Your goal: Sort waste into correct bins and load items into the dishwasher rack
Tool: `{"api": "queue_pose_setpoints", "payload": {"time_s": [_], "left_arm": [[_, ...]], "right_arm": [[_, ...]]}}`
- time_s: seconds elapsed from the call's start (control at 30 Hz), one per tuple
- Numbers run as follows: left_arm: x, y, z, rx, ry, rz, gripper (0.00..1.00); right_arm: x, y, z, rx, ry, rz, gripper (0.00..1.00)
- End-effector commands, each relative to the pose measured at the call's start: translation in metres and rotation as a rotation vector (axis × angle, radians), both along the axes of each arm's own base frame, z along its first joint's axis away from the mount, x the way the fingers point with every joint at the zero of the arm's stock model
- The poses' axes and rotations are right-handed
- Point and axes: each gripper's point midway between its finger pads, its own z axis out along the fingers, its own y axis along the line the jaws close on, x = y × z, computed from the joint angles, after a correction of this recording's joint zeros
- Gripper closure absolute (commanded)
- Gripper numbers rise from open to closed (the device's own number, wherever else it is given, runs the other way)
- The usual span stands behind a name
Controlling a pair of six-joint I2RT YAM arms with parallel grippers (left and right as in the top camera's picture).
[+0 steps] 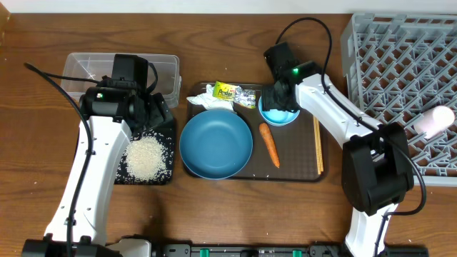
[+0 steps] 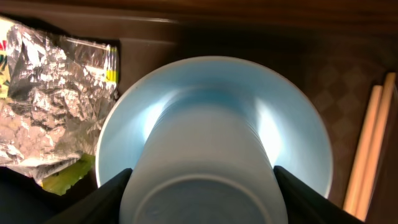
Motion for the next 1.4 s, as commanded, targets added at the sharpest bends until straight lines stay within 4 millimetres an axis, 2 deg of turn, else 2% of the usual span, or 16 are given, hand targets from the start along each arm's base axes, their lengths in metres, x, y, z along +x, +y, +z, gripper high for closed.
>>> {"api": "queue_pose_setpoints", "payload": {"time_s": [0.0, 0.13, 0.27, 0.43, 0.6, 0.63, 0.7, 0.77, 0.8, 0.9, 1.03, 1.13, 1.37], "left_arm": [[0.002, 0.002, 0.005, 0.004, -0.015, 0.015, 0.01], [0.002, 0.002, 0.005, 0.004, -0.015, 0.015, 0.01], [0.002, 0.002, 0.005, 0.004, -0.015, 0.015, 0.01], [0.002, 0.002, 0.005, 0.004, -0.015, 0.015, 0.01], [0.002, 0.002, 0.005, 0.004, -0.015, 0.015, 0.01], [0.002, 0.002, 0.005, 0.004, -0.015, 0.015, 0.01], [0.002, 0.002, 0.005, 0.004, -0.015, 0.015, 0.01], [0.002, 0.002, 0.005, 0.004, -0.015, 0.015, 0.01], [0.002, 0.002, 0.005, 0.004, -0.015, 0.015, 0.01], [0.002, 0.002, 0.005, 0.004, -0.015, 0.015, 0.01], [0.002, 0.002, 0.005, 0.004, -0.015, 0.015, 0.01], [0.002, 0.002, 0.005, 0.004, -0.015, 0.015, 0.01], [0.002, 0.002, 0.005, 0.004, -0.015, 0.015, 0.01]], "right_arm": [[-0.005, -0.001, -0.01, -0.022, 0.022, -0.005, 0.42], [-0.001, -0.002, 0.0, -0.012, 0.002, -0.01, 0.43], [0.005, -0.009, 0.023, 0.004, -0.035, -0.031, 0.44], [0.017, -0.033, 0.079, 0.033, -0.125, -0.071, 0.44], [0.03, -0.073, 0.152, 0.09, -0.279, -0.109, 0.45], [0.032, -0.09, 0.169, 0.089, -0.321, -0.132, 0.44], [0.033, -0.118, 0.192, 0.079, -0.377, -0.168, 0.45], [0.03, -0.155, 0.212, 0.056, -0.429, -0.221, 0.46], [0.029, -0.171, 0.217, 0.044, -0.444, -0.249, 0.46], [0.022, -0.238, 0.227, -0.008, -0.475, -0.368, 0.45], [0.01, -0.317, 0.223, -0.046, -0.482, -0.54, 0.45], [0.002, -0.371, 0.211, -0.064, -0.477, -0.652, 0.45], [-0.014, -0.459, 0.177, -0.106, -0.457, -0.823, 0.43]]}}
